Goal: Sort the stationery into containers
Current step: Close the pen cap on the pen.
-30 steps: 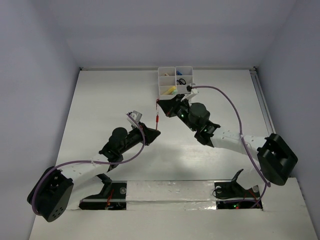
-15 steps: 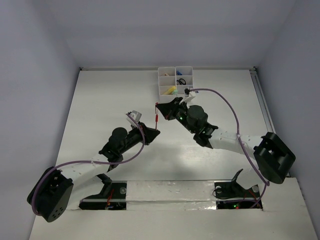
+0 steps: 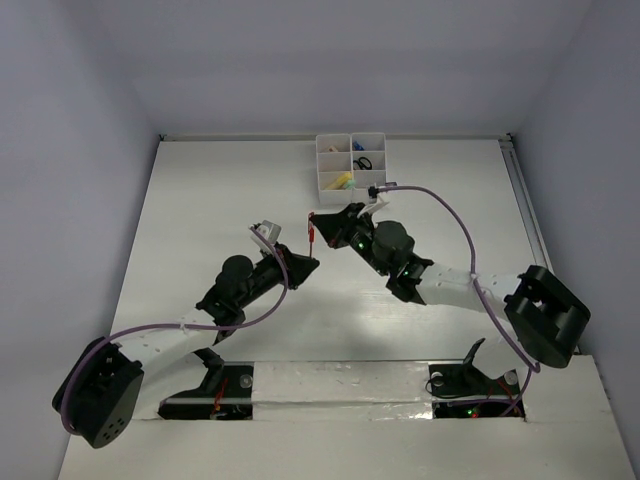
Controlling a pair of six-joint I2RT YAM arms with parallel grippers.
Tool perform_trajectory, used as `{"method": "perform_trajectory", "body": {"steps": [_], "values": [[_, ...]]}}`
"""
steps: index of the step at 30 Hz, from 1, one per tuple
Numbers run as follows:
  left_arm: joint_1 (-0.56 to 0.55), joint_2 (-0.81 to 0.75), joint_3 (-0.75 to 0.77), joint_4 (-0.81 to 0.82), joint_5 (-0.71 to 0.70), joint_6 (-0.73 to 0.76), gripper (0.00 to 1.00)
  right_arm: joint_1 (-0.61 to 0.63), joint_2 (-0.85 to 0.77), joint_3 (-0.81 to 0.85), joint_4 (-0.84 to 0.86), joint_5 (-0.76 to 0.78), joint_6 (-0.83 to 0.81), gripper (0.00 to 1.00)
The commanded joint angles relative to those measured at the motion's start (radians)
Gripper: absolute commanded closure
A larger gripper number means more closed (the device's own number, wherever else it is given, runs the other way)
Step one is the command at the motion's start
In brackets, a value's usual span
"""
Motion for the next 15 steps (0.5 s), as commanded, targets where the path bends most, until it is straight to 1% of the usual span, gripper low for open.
{"method": "perform_trajectory", "body": {"steps": [1, 5, 9, 12, 15], "values": [[0.006, -0.026, 0.014, 0.069, 0.012, -0.008, 1.00, 0.032, 0.003, -0.026, 0.094, 0.039, -0.016, 1.00], [0.006, -0.039, 0.016, 0.079, 0.020, -0.022, 1.00, 0.051, 0.003, -0.060, 0.155, 0.051, -0.036, 1.00], [0.006, -0.060, 0.025, 0.080, 0.038, -0.045, 1.00, 0.071, -0.010, -0.082, 0.149, 0.042, -0.068, 1.00], [0.006, -0.098, 0.030, 0.073, 0.035, -0.063, 1.00, 0.071, -0.031, -0.105, 0.114, -0.013, -0.064, 1.00], [0.006, -0.132, 0.036, 0.065, 0.034, -0.088, 1.00, 0.071, -0.053, -0.132, 0.078, -0.087, -0.024, 1.00]]}}
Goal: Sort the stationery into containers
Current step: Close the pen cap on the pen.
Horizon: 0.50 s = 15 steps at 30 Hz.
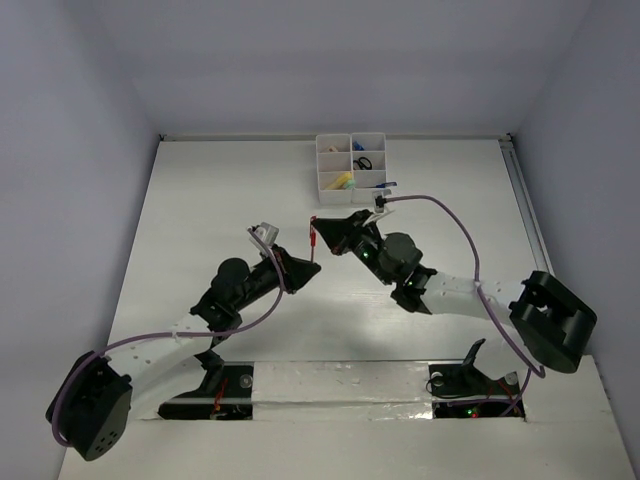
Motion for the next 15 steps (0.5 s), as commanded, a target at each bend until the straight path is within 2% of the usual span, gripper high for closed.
{"method": "perform_trajectory", "body": {"steps": [1, 15], "values": [[0.007, -0.065, 0.043, 0.122, -0.004, -0.037, 1.00, 0.026, -0.029, -0.068, -0.055, -0.117, 0.035, 1.00], [0.007, -0.084, 0.157, 0.087, -0.003, -0.060, 1.00, 0.135, -0.056, -0.179, -0.095, -0.235, 0.105, 1.00]]}}
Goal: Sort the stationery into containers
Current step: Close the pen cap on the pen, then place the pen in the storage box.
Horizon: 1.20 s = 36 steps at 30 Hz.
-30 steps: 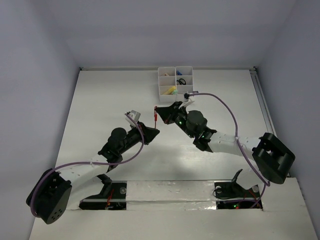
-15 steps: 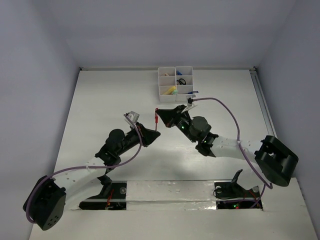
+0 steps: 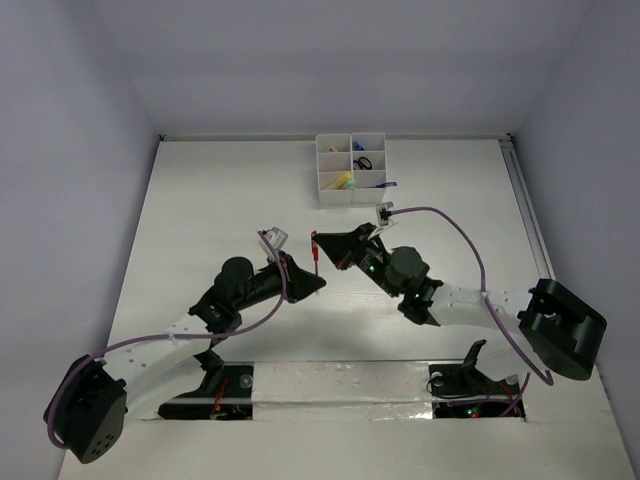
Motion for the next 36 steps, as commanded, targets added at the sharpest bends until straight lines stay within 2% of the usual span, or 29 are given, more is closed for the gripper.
{"method": "perform_trajectory", "body": {"steps": [1, 5, 10, 14, 15, 16, 19, 22, 24, 29, 32, 36], "values": [[0.025, -0.044, 0.155, 0.216, -0.126, -0.009, 1.00, 0.109, 0.027, -0.076, -0.119, -0.189, 0.045, 1.00], [0.025, -0.033, 0.209, 0.198, -0.134, -0.001, 1.00, 0.138, 0.026, -0.130, -0.076, -0.168, 0.079, 1.00], [0.025, -0.022, 0.207, 0.219, -0.117, -0.021, 1.00, 0.138, -0.038, -0.181, -0.066, -0.112, 0.084, 1.00], [0.025, -0.015, 0.170, 0.239, -0.083, -0.044, 1.00, 0.138, -0.127, -0.137, -0.208, -0.045, 0.036, 1.00], [0.025, -0.016, 0.149, 0.244, -0.063, -0.047, 1.00, 0.138, -0.163, -0.118, -0.248, -0.040, 0.018, 0.92], [0.025, -0.018, 0.138, 0.242, -0.054, -0.047, 1.00, 0.126, -0.181, -0.100, -0.285, -0.039, 0.001, 0.70], [0.025, -0.022, 0.092, 0.238, -0.026, -0.053, 1.00, 0.088, -0.265, -0.049, -0.417, -0.035, -0.050, 0.42], [0.025, -0.030, 0.060, 0.233, -0.005, -0.062, 1.00, 0.040, -0.351, -0.028, -0.503, -0.069, -0.094, 0.25], [0.025, -0.035, 0.048, 0.248, 0.015, -0.073, 1.00, -0.012, -0.381, -0.011, -0.557, -0.123, -0.136, 0.20], [0.025, -0.022, 0.042, 0.247, 0.056, -0.069, 1.00, -0.129, -0.391, 0.055, -0.574, -0.366, -0.182, 0.17], [0.025, -0.010, 0.038, 0.259, 0.111, -0.067, 1.00, -0.195, -0.347, 0.123, -0.577, -0.522, -0.205, 0.15], [0.016, 0.014, 0.042, 0.285, 0.168, -0.076, 1.00, -0.218, -0.199, 0.233, -0.580, -0.655, -0.217, 0.13]]}}
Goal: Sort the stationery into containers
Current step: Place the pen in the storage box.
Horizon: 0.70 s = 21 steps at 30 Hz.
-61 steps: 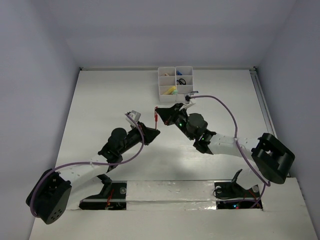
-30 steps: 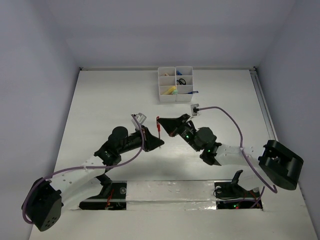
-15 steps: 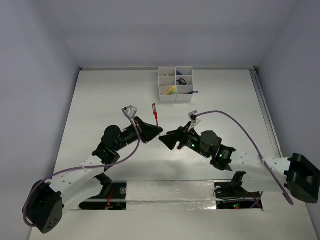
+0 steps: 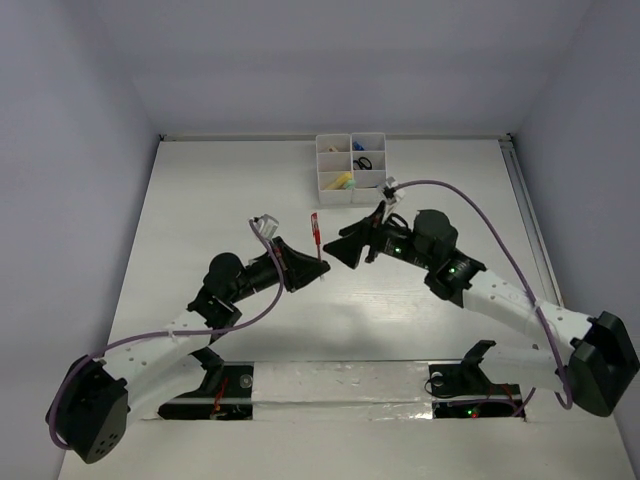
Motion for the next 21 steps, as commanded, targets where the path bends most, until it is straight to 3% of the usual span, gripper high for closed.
{"method": "perform_trajectory", "body": {"steps": [1, 6, 10, 12, 13, 15, 17, 18, 21], "values": [[-0.008, 0.011, -0.004, 0.090, 0.078, -0.008, 1.00, -0.008, 0.098, 0.119, -0.008, -0.220, -0.043, 0.13], [-0.017, 0.018, -0.001, 0.088, 0.081, -0.004, 1.00, -0.008, 0.144, 0.177, 0.053, -0.234, -0.027, 0.18], [-0.027, 0.026, -0.001, 0.093, 0.084, -0.002, 1.00, -0.008, 0.184, 0.208, 0.062, -0.237, -0.014, 0.30], [-0.027, 0.029, -0.001, 0.094, 0.086, 0.001, 1.00, -0.008, 0.206, 0.214, 0.068, -0.238, -0.004, 0.42], [-0.027, 0.027, -0.001, 0.094, 0.083, 0.001, 1.00, -0.008, 0.210, 0.218, 0.073, -0.242, -0.001, 0.57], [-0.027, 0.024, -0.001, 0.091, 0.078, 0.004, 1.00, -0.008, 0.224, 0.222, 0.062, -0.242, 0.009, 0.72], [-0.027, 0.018, 0.001, 0.085, 0.072, 0.007, 1.00, -0.008, 0.233, 0.240, 0.036, -0.235, 0.003, 0.94], [-0.027, 0.015, 0.001, 0.078, 0.060, 0.007, 1.00, -0.008, 0.233, 0.242, 0.024, -0.220, 0.000, 1.00], [-0.027, 0.000, 0.002, 0.047, 0.015, 0.018, 0.96, -0.017, 0.221, 0.233, 0.025, -0.129, -0.002, 1.00]]}}
